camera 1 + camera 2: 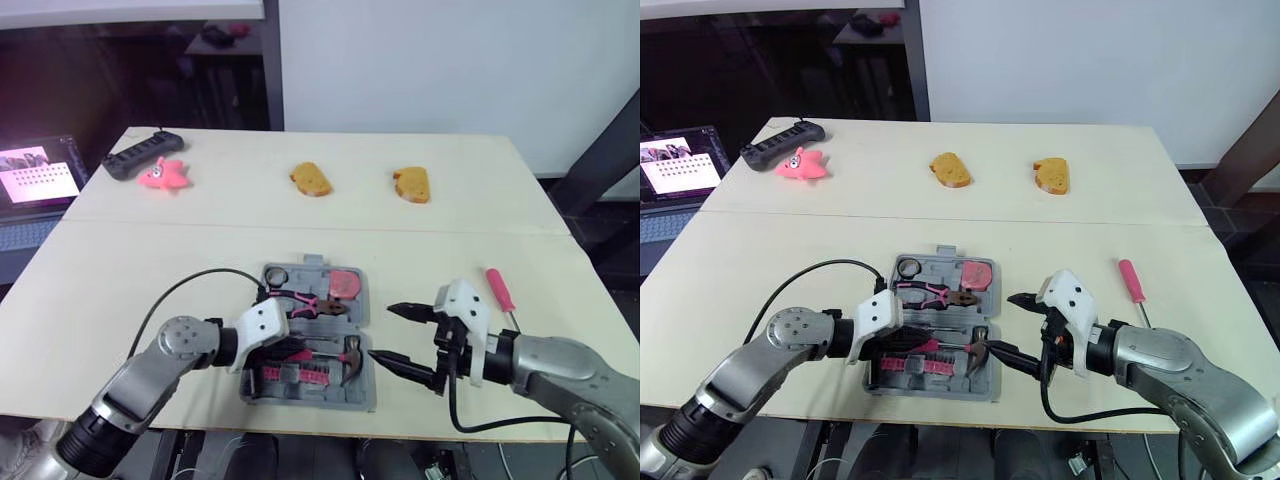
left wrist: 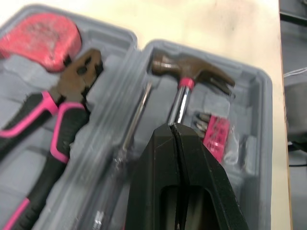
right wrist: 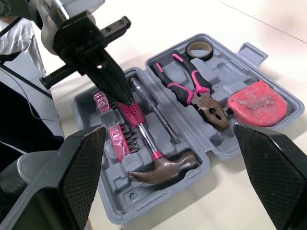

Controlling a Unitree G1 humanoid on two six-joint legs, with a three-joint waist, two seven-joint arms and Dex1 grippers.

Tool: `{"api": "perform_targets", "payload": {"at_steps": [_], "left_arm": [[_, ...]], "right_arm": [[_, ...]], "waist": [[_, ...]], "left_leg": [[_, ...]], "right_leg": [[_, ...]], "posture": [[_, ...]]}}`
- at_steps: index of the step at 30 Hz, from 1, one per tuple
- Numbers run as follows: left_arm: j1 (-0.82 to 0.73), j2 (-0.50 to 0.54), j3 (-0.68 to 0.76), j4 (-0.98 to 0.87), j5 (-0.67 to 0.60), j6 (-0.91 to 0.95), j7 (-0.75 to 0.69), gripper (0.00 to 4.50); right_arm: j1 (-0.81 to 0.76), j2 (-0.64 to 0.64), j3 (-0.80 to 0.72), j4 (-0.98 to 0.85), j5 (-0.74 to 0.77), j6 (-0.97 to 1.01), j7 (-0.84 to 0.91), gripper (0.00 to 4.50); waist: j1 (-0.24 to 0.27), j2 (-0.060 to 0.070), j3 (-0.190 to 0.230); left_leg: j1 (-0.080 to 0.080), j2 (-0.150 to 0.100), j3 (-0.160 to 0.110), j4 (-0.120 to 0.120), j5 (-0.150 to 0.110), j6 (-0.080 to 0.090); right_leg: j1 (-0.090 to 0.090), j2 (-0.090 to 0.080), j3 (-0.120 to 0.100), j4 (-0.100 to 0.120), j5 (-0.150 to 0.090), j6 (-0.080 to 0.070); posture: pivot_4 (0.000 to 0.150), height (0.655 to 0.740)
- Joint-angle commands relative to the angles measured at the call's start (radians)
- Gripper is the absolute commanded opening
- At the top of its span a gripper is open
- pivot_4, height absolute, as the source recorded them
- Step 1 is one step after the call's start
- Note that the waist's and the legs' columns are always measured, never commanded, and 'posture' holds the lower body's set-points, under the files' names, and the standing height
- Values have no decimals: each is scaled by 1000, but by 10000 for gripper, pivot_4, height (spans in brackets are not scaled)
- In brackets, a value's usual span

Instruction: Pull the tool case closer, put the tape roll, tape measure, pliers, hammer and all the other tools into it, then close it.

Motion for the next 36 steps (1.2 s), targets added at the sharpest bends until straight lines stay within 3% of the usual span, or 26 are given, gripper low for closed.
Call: {"api": "perform_targets", "payload": {"at_steps": [1, 16, 22, 29, 36], "left_arm": [[2, -7, -8, -13, 21, -30, -7, 199], [14, -3, -78, 13, 120, 59, 14, 199], [5, -18, -28, -8, 50, 74, -19, 199], [1, -21, 99, -35, -124, 103, -99, 199], [-5, -42, 55, 29, -23, 54, -25, 199]], "right_arm": [[-2, 3, -10, -35, 6, -8, -5, 45000], [19, -4, -19, -44, 14, 13, -17, 45000], [19, -2, -19, -45, 21, 17, -21, 45000], [2, 4, -4, -37, 16, 8, -21, 45000], [0, 2, -8, -40, 16, 10, -19, 45000]], "waist": [[0, 0, 0], [-1, 0, 0], [-1, 0, 0], [-1, 0, 0], [-1, 0, 0]], "left_leg": [[0, 0, 0, 0, 0, 0], [0, 0, 0, 0, 0, 0], [0, 0, 0, 0, 0, 0], [0, 0, 0, 0, 0, 0], [0, 0, 0, 0, 0, 0]], "right_leg": [[0, 0, 0, 0, 0, 0], [0, 0, 0, 0, 0, 0], [0, 0, 0, 0, 0, 0], [0, 0, 0, 0, 0, 0], [0, 0, 0, 0, 0, 0]], "posture": [[1500, 7400], [1500, 7400], [1500, 7400], [1500, 7400], [1500, 7400]]}}
